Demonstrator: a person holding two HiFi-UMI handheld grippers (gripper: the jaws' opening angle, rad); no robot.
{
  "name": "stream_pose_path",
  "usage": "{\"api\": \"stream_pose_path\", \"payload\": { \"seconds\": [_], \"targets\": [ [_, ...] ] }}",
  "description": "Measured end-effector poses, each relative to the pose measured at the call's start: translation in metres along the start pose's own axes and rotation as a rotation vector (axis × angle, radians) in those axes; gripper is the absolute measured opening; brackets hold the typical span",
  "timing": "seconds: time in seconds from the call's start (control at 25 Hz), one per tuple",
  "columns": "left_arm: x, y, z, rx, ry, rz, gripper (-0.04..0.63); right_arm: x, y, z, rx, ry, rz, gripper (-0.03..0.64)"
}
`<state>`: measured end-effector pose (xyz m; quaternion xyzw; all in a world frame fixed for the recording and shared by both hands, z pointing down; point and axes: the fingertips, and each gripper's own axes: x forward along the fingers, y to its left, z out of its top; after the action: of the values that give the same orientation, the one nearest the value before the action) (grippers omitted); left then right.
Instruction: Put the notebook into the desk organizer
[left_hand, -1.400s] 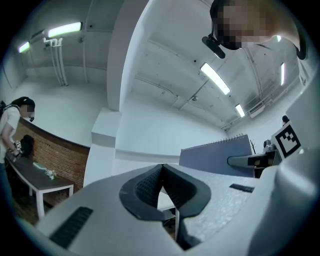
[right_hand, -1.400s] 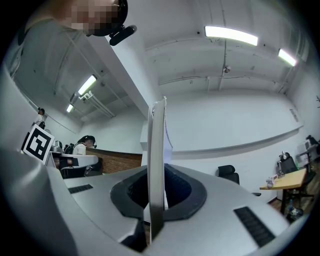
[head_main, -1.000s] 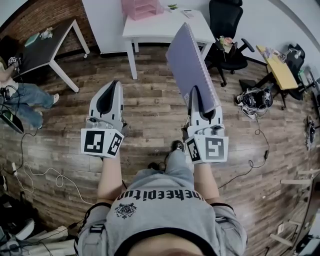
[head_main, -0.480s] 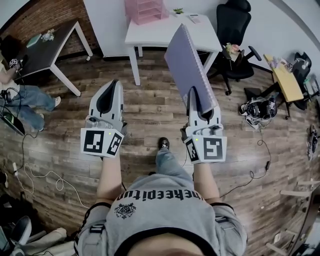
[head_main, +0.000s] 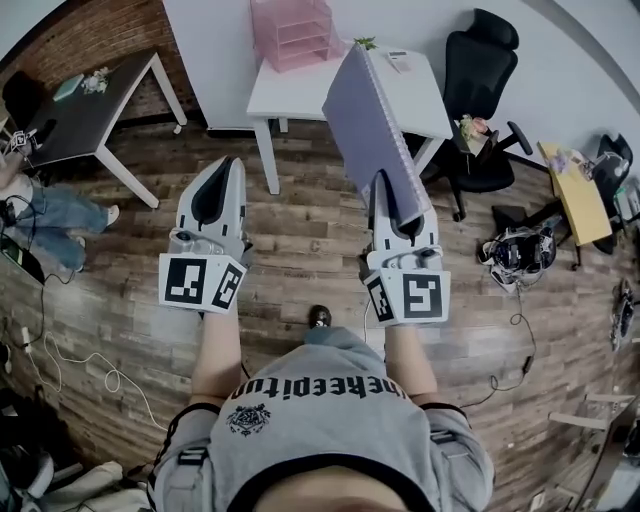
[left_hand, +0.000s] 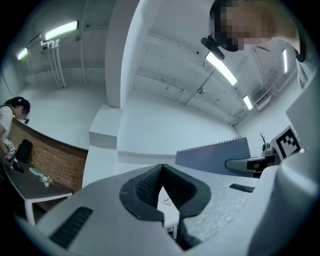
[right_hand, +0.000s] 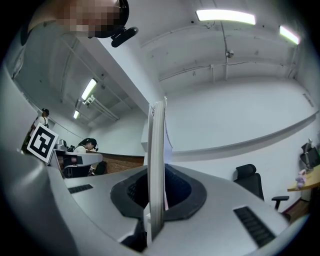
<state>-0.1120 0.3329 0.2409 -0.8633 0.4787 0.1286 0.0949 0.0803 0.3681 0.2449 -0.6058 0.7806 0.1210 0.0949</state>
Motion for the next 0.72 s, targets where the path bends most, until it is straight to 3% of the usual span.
{"api": "stream_pose_path", "payload": {
  "seconds": [0.36,0.72],
  "targets": [
    [0.085,0.013,-0.024,0.015,0.003,0.02,0.003,0.072,-0.051,-0.025,0.012,-0.001,0.038,0.031],
    [0.129,0.024,-0.055,0.001,0.036,0.031,0.003,0.115,-0.077,-0.054,0.026,0.018,0.064,0.031]
  ]
}}
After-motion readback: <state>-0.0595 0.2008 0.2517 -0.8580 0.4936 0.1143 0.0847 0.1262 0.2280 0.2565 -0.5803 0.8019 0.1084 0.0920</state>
